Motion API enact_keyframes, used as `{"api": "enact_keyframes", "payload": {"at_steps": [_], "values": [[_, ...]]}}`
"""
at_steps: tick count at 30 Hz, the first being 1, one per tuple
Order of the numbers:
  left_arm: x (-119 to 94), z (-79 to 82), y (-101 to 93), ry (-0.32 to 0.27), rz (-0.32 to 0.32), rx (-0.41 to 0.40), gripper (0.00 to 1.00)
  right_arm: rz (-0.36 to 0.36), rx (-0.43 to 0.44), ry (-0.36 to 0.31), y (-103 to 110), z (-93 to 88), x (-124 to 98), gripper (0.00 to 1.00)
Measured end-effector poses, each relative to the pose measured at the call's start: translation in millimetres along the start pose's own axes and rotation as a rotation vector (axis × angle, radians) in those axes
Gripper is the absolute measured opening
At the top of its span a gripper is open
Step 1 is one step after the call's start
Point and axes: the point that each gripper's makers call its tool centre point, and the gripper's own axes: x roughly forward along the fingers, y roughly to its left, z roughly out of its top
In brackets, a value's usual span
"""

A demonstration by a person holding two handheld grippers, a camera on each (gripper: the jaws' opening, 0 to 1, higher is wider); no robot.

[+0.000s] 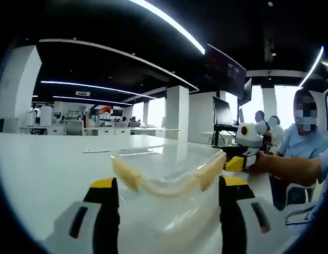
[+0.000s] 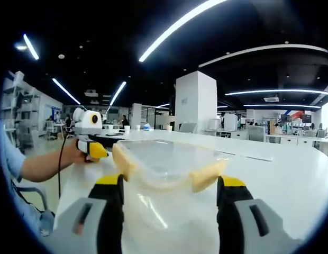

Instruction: Snap each plastic latch of the storage box into its locked position after aligning the lid with the box until every specified latch is closed and the lid sits flush.

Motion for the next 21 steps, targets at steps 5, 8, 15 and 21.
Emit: {"api": "enact_keyframes", "payload": {"at_steps": [5,8,15,21], "values": [[4.7,-8.0,-0.7,0.038,-0.002,0.017,0.78,0.001,0.000,0.000,0.3,-0.1,0.1,0.71],[4.7,-9.0,-0.6,0.044,-0.002,0.021,0.78,0.001,0.000,0.000,0.5,-0.1,0.1,0.71],[4.3,-7.5,-0.3,0.038,0.000,0.026,0.78,0.000,-0.001,0.000,-0.1,0.5,0.2,0.71],[5.6,-8.5,1.0,0.045,0.004,0.030,0.77,0.000,-0.001,0.000,1.1,0.3,-0.7,0.71]]}}
